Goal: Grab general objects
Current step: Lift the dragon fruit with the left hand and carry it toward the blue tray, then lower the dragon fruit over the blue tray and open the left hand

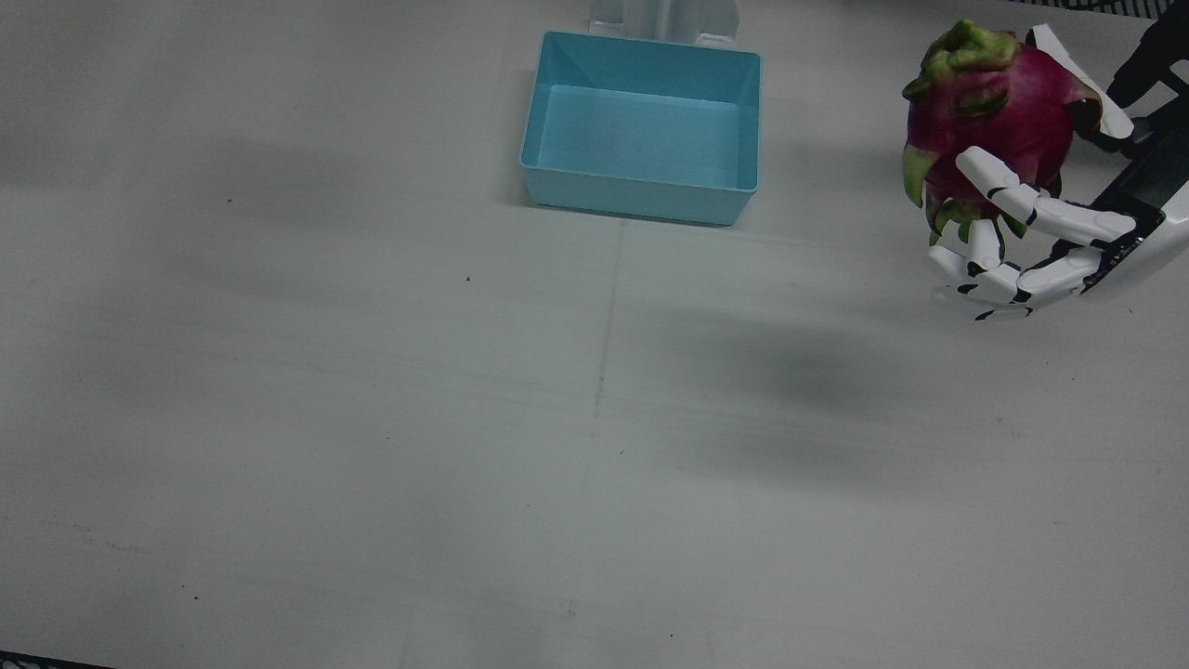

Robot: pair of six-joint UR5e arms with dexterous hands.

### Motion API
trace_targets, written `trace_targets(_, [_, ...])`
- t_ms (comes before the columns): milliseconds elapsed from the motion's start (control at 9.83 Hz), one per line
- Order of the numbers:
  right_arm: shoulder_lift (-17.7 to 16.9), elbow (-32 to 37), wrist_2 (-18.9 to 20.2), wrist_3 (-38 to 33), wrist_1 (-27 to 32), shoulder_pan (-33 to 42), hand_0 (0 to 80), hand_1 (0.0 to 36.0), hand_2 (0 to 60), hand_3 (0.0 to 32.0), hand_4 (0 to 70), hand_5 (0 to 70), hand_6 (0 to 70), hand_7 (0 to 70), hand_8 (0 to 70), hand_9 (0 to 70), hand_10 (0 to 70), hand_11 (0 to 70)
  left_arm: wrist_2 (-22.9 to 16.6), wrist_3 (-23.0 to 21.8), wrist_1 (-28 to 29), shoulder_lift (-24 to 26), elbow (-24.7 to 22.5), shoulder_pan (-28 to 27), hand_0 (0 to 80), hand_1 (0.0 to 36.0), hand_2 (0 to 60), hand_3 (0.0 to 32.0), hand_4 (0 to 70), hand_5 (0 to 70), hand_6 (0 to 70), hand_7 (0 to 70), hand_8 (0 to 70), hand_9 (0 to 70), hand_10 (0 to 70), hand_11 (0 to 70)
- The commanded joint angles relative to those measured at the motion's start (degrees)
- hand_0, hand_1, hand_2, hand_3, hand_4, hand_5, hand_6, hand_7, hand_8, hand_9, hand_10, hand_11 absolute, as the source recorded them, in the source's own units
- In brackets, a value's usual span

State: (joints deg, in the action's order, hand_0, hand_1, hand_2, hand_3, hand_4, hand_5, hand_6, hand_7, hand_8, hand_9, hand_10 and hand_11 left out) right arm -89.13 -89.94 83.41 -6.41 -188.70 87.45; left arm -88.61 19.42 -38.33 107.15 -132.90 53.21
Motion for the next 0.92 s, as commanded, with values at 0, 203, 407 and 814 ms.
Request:
trace_targets(0, [0.0,0.0,0.0,0.0,0.0,-0.1,0.0,0.0,0.0,0.0,0.0,0.0,0.0,0.0,0.0,0.0,0.0,0.0,7.3,0.9,-5.4,7.2,-1.5,-18.1,80.0,7.7,0.0,0.0,70.0,45.3,25.7,63.8,28.0,35.4,20.7,30.7])
trace_targets(203, [0.0,-0.1,0.0,0.0,0.0,0.0,0.0,0.0,0.0,0.0,0.0,0.0,0.0,0.0,0.0,0.0,0.0,0.0,13.1,1.8,-14.2,20.1,1.0,-29.6,80.0,9.0,0.0,0.0,70.0,43.8,25.8,64.6,27.2,34.0,20.3,30.2])
trace_targets(407, [0.0,-0.2,0.0,0.1,0.0,0.0,0.0,0.0,0.0,0.0,0.0,0.0,0.0,0.0,0.0,0.0,0.0,0.0,13.3,2.1,-14.3,24.5,4.6,-29.9,80.0,8.4,0.0,0.0,70.0,42.8,25.5,63.5,26.8,32.8,19.3,28.6])
trace_targets(814, [0.0,-0.2,0.0,0.1,0.0,0.0,0.0,0.0,0.0,0.0,0.0,0.0,0.0,0.0,0.0,0.0,0.0,0.0,13.4,2.3,-14.7,25.8,5.0,-32.6,80.0,7.3,0.0,0.0,70.0,41.2,23.5,60.4,26.1,31.1,18.6,27.5])
